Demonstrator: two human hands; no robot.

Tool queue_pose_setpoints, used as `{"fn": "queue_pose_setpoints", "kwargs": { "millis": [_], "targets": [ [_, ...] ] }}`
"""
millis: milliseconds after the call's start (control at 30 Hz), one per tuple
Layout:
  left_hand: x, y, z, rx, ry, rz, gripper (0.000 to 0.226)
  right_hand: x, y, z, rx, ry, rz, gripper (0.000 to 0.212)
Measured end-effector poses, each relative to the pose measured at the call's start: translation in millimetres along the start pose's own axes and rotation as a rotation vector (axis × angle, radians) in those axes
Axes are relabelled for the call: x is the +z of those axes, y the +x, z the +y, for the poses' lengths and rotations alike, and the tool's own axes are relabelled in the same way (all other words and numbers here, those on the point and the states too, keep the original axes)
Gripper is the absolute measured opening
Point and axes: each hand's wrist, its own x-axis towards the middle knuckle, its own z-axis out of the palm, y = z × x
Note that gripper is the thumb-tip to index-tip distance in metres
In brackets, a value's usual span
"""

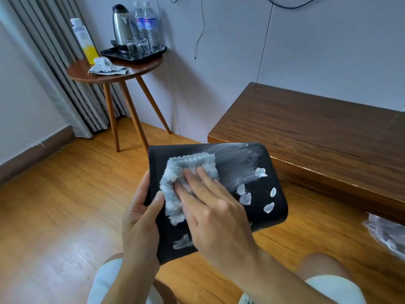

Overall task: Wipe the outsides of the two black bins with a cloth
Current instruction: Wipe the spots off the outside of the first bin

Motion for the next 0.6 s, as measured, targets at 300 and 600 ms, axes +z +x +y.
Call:
{"fn": "queue_pose_setpoints", "kwargs": {
  "millis": [300, 600],
  "targets": [
    [-3.1, 0.9, 12.9, 0.052, 0.061, 0.072, 0.05, -29.5, 11.8, 79.4, 0.35, -0.041, 0.165, 0.039],
    [9.8, 5.1, 10.0, 0.031, 0.031, 0.067, 0.046, -5.8, -22.6, 5.4, 0.075, 0.037, 0.083, 0.04]
  ]
}}
